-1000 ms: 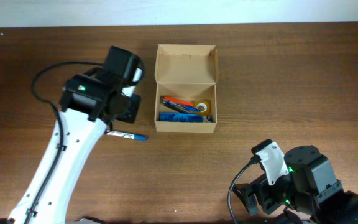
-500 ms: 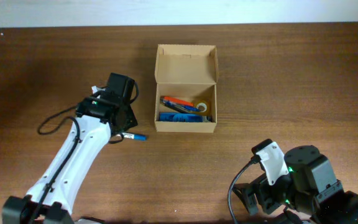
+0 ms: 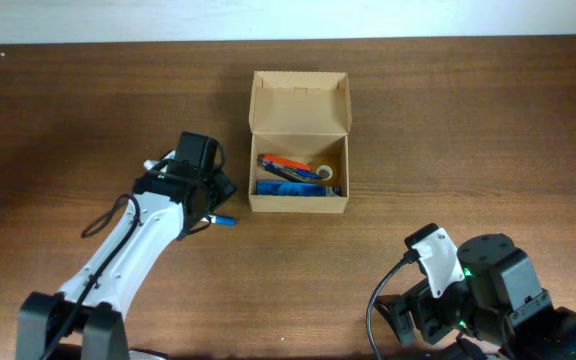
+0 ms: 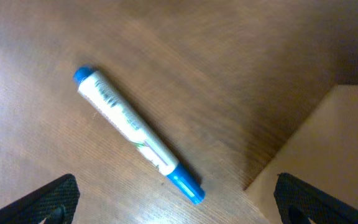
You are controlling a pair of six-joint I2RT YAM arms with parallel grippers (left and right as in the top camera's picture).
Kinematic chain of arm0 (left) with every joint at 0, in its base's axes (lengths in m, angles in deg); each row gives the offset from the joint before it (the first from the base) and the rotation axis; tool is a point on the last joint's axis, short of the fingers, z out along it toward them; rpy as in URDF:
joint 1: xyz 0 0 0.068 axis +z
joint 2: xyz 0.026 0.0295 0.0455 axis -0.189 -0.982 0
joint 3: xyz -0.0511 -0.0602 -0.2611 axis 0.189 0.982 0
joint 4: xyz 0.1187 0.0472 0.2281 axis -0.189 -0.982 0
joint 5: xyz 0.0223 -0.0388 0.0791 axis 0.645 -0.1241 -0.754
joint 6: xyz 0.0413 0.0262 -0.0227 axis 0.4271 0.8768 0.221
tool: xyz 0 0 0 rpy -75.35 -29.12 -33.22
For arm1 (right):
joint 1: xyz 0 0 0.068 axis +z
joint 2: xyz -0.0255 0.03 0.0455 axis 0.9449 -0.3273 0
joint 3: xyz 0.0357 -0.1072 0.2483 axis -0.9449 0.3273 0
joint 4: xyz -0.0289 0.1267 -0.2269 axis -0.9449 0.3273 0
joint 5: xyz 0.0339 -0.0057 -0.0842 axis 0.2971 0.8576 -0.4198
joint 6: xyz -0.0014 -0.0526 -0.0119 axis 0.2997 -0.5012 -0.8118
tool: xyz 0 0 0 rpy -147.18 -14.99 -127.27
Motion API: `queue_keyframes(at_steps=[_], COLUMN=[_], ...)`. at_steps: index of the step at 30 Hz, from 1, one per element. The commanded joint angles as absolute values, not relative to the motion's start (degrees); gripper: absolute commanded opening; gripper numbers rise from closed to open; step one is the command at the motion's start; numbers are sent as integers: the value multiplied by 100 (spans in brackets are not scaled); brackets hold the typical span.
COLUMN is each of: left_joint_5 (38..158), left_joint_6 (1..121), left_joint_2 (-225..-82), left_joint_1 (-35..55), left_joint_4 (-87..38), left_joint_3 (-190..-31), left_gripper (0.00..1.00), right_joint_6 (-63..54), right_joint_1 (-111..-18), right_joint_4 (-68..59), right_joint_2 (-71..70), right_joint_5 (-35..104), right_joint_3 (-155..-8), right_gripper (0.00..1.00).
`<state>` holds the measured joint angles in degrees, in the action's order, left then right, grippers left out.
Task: Pack container
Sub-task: 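Move the left gripper to the white marker and grasp it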
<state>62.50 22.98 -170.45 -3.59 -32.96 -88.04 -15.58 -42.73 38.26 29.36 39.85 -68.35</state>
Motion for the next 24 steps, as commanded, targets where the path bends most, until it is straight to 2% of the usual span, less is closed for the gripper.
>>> queue_keyframes(at_steps=[1,8,17,24], left_joint_5=[6314,6895,7011,7188], left_joint_6=[867,766,637,640], left_joint_2=[-17283,-18042,-18195,-18413], left_joint_1=[-221,376,468,695], left_joint_4=[-3604,-3595,-2928,-2647], left_joint_3=[-8759,-8761,-8761,-8767], left_gripper=[100,100,99,91], right_joint_6=[-1558,-1558,-1558,-1558], right_joint_1=[-4245,-4245,-4245,-4245], right_joint_4=[3813,3813,3813,3813], right_joint_2=[2958,2956,2958,2958], right_joint_5=[3937,3939,3937,3939], right_joint_3=[-6909,-6909,-6909,-6909], right_gripper=[99,99,99,99])
